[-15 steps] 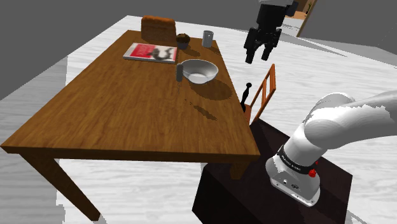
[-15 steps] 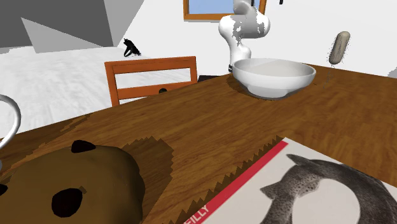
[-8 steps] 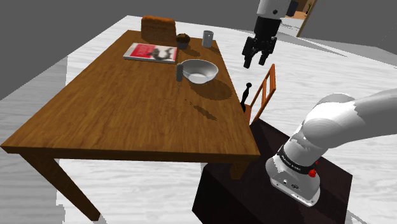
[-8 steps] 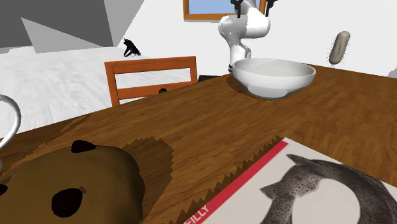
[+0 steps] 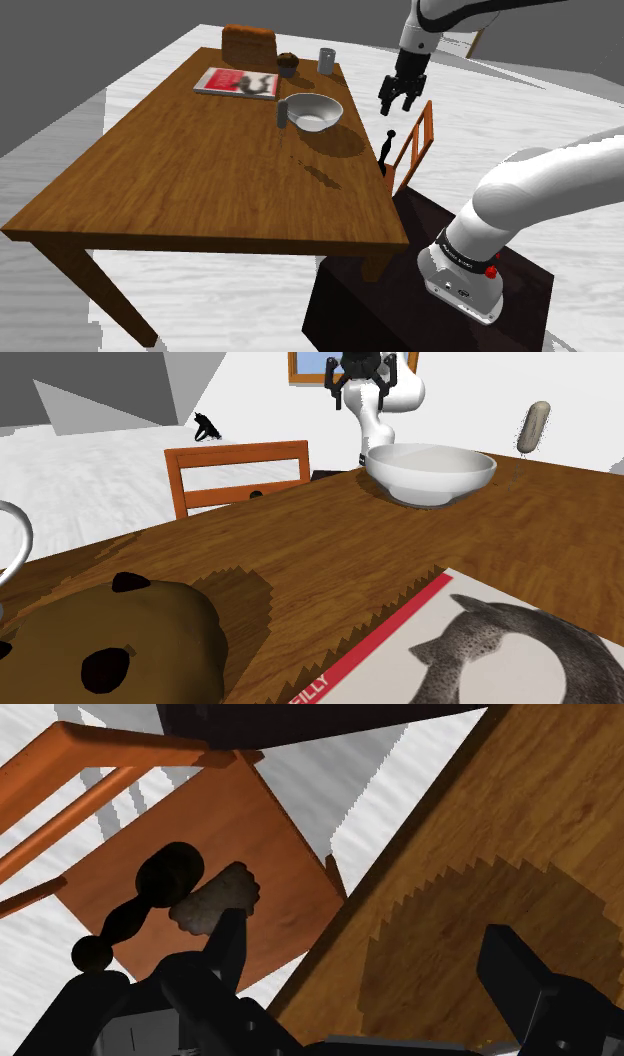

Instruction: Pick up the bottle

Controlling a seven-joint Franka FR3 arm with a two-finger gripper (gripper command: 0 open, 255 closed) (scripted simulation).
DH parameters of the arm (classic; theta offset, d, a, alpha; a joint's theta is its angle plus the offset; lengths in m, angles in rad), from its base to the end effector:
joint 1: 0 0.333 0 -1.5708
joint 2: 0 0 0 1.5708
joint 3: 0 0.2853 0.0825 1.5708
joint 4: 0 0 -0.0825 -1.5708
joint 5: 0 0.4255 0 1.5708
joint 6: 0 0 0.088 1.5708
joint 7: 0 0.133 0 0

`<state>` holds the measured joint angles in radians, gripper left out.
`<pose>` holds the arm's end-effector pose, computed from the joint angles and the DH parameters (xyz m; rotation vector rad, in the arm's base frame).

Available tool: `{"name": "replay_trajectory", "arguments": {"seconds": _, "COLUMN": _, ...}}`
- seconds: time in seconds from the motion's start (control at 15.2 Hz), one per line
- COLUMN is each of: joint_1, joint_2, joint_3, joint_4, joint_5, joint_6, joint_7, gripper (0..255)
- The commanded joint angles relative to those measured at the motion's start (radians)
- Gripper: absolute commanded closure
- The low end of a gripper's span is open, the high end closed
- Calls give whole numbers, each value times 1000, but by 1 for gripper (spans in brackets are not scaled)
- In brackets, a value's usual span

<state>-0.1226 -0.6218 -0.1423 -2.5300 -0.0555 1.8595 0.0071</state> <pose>0.3970 -0.1090 0.4103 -3.0850 0.3504 0.0760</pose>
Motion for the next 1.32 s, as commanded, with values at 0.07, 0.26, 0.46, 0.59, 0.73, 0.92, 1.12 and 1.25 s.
{"name": "replay_trajectory", "arguments": {"seconds": 0.07, "joint_1": -27, "joint_2": 74, "joint_3": -50, "joint_4": -4, "joint_5": -27, "joint_6": 88, "joint_7": -43, "gripper": 0}}
{"name": "replay_trajectory", "arguments": {"seconds": 0.26, "joint_1": -47, "joint_2": 158, "joint_3": -95, "joint_4": 7, "joint_5": -42, "joint_6": 171, "joint_7": -82, "gripper": 0}}
{"name": "replay_trajectory", "arguments": {"seconds": 0.46, "joint_1": -63, "joint_2": 250, "joint_3": -141, "joint_4": 29, "joint_5": -46, "joint_6": 250, "joint_7": -124, "gripper": 0}}
{"name": "replay_trajectory", "arguments": {"seconds": 0.59, "joint_1": -71, "joint_2": 315, "joint_3": -171, "joint_4": 49, "joint_5": -41, "joint_6": 300, "joint_7": -154, "gripper": 0}}
{"name": "replay_trajectory", "arguments": {"seconds": 0.73, "joint_1": -79, "joint_2": 383, "joint_3": -200, "joint_4": 75, "joint_5": -29, "joint_6": 348, "joint_7": -187, "gripper": 0}}
{"name": "replay_trajectory", "arguments": {"seconds": 0.92, "joint_1": -89, "joint_2": 490, "joint_3": -240, "joint_4": 122, "joint_5": 4, "joint_6": 412, "joint_7": -244, "gripper": 0}}
{"name": "replay_trajectory", "arguments": {"seconds": 1.12, "joint_1": -102, "joint_2": 600, "joint_3": -273, "joint_4": 179, "joint_5": 57, "joint_6": 467, "joint_7": -309, "gripper": 0}}
{"name": "replay_trajectory", "arguments": {"seconds": 1.25, "joint_1": -116, "joint_2": 676, "joint_3": -287, "joint_4": 223, "joint_5": 101, "joint_6": 497, "joint_7": -357, "gripper": 0}}
